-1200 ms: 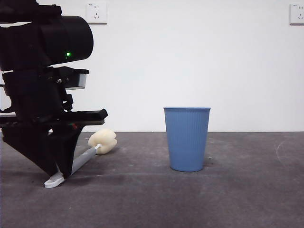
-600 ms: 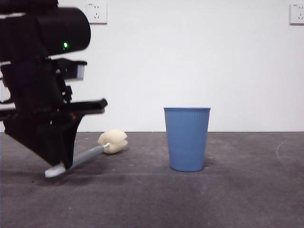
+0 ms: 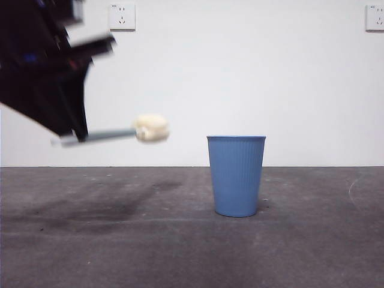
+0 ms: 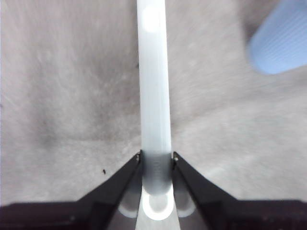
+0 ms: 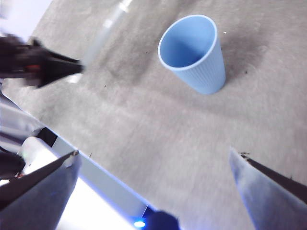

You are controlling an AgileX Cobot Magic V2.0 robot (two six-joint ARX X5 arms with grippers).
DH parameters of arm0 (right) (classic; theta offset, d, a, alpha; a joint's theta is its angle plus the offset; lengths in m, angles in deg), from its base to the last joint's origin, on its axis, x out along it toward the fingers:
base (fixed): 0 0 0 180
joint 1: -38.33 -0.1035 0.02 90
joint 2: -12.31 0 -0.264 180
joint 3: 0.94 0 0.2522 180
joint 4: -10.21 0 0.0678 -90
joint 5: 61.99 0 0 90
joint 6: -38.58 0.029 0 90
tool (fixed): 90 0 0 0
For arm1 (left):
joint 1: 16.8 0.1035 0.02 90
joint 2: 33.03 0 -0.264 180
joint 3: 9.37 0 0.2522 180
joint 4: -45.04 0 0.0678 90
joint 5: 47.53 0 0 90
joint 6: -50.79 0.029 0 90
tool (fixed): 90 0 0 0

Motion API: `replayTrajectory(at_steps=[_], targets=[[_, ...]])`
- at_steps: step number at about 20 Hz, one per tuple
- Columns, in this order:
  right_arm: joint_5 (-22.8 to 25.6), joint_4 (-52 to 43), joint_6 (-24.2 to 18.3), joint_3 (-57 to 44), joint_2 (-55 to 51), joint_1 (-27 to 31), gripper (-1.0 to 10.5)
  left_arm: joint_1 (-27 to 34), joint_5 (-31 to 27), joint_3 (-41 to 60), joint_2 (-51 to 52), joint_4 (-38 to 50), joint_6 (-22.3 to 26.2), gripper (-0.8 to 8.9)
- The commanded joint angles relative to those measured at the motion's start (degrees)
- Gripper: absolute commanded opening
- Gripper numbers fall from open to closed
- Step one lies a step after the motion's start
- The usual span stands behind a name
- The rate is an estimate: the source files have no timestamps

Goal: Pick up the cup brush,pick up the cup,insert the brush into the cup,clean the cup,put the cup brush back,put the cup back to the fixed position on the table

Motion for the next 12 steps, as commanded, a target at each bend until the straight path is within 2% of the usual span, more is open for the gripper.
replayTrajectory(at_steps=[1,3,7,12], targets=[[-0.31,-3.78,0.42,-1.29,2.16,-1.07,5.3,-0.11,0.04,-0.20,5.22,-2.12,2.60,-0.08],[-0.24,-6.71,0.15,-2.29,4.20,-2.36,5.3,-0.11,-0.07,-0.20,10.01,-4.28,2.84,-0.08],[0.33,-19.37,0.92,-9.68,8.09,-4.96,5.3,-0.11,-0.04,-0.20,17.18,-8.13,3.26,-0.08],[4.83,-37.48,3.26,-18.71,13.38,-8.37,5.3,-0.13,0.02,-0.20,21.35,-14.40,3.85,-0.08]])
